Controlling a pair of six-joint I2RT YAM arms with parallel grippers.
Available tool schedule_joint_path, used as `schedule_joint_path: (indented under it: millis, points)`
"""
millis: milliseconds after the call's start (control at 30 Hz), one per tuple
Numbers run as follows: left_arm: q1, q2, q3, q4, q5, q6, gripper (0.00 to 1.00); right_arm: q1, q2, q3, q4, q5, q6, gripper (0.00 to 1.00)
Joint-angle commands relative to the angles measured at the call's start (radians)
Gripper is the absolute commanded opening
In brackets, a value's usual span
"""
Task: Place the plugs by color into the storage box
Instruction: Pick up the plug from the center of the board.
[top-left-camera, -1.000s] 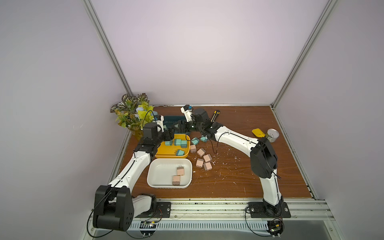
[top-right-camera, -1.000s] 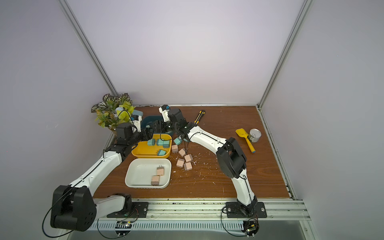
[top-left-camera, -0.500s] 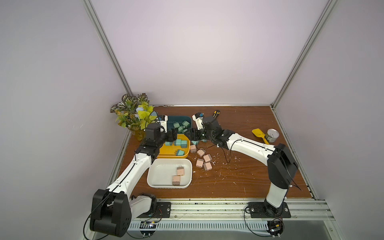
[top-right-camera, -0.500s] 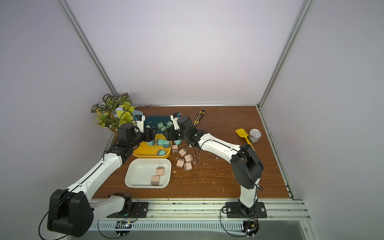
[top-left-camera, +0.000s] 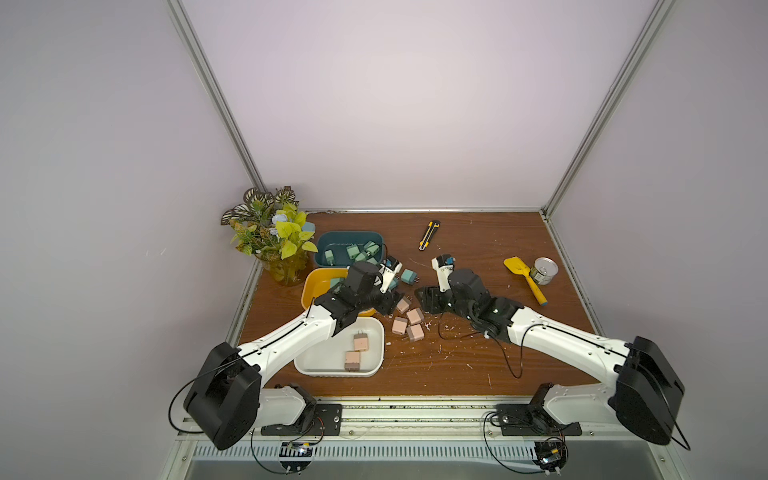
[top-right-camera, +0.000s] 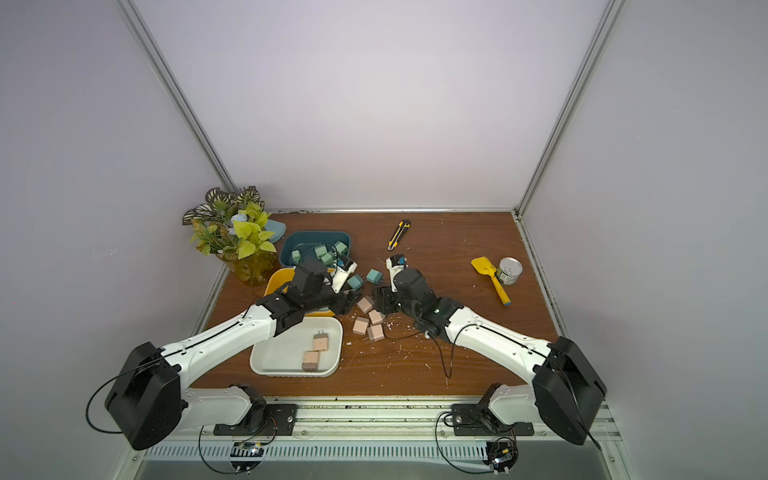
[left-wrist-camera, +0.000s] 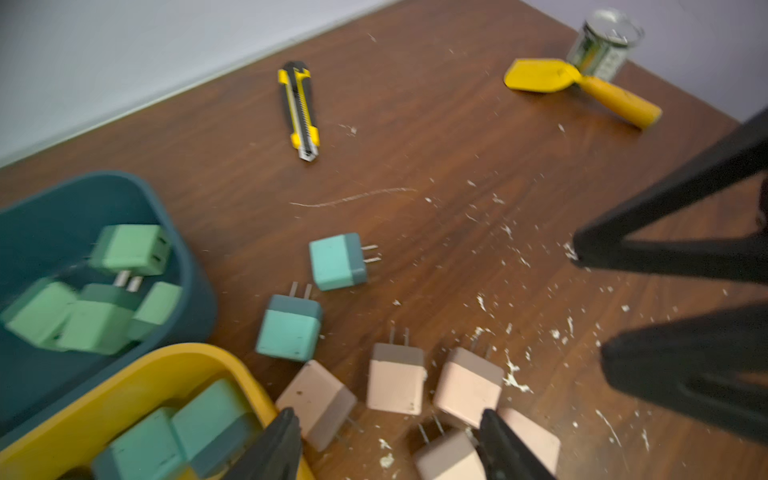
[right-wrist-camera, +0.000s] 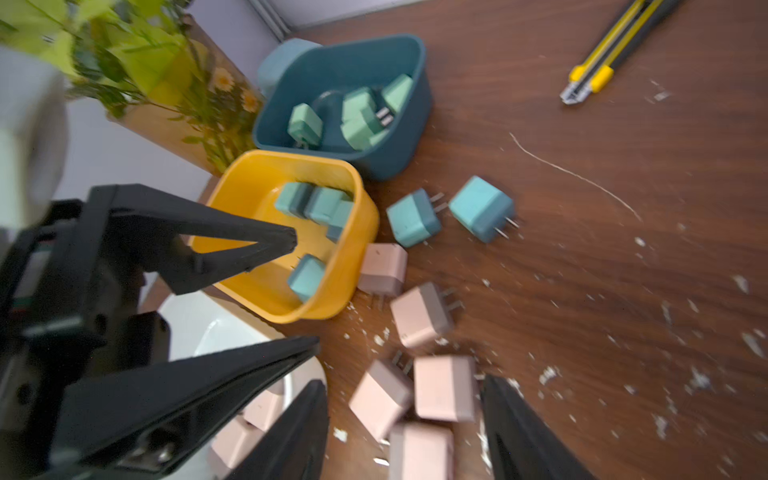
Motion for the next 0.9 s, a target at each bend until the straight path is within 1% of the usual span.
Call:
schedule_joint_path:
  millis: [0, 133, 233, 300, 367, 500, 600, 767, 867]
  points:
    - [-0.028, 0.014, 0.023, -0.036, -0.004, 0.074, 0.7, -0.001, -0.1, -0.074, 0.023, 0.101, 0.033, 0.65]
    - [-0.035, 0.042, 0.017, -0.001, 0.04, 0.092, 0.7, -0.002, -0.195, -0.143, -0.023, 0.149, 0.037, 0.65]
    - [-0.046, 0.071, 0.024, -0.001, 0.048, 0.092, 0.7, -0.007, -0.262, -0.202, -0.024, 0.2, 0.042, 0.66]
    - [-0.068, 0.09, 0.028, -0.011, 0.047, 0.103, 0.69, -0.018, -0.296, -0.23, -0.017, 0.213, 0.047, 0.67]
    - [-0.105, 0.109, 0.023, -0.018, 0.038, 0.127, 0.7, -0.03, -0.319, -0.238, -0.007, 0.197, 0.049, 0.67]
    - [-0.157, 0.168, 0.042, -0.041, 0.047, 0.151, 0.7, -0.032, -0.321, -0.234, -0.004, 0.186, 0.046, 0.67]
    - [-0.159, 0.213, 0.076, -0.071, 0.067, 0.149, 0.7, -0.032, -0.306, -0.242, 0.014, 0.181, 0.052, 0.67]
    - [-0.162, 0.246, 0.105, -0.078, 0.112, 0.149, 0.7, -0.033, -0.263, -0.239, 0.072, 0.139, 0.061, 0.67]
    - [-0.168, 0.269, 0.115, -0.08, 0.112, 0.15, 0.7, -0.033, -0.233, -0.225, 0.079, 0.132, 0.055, 0.67]
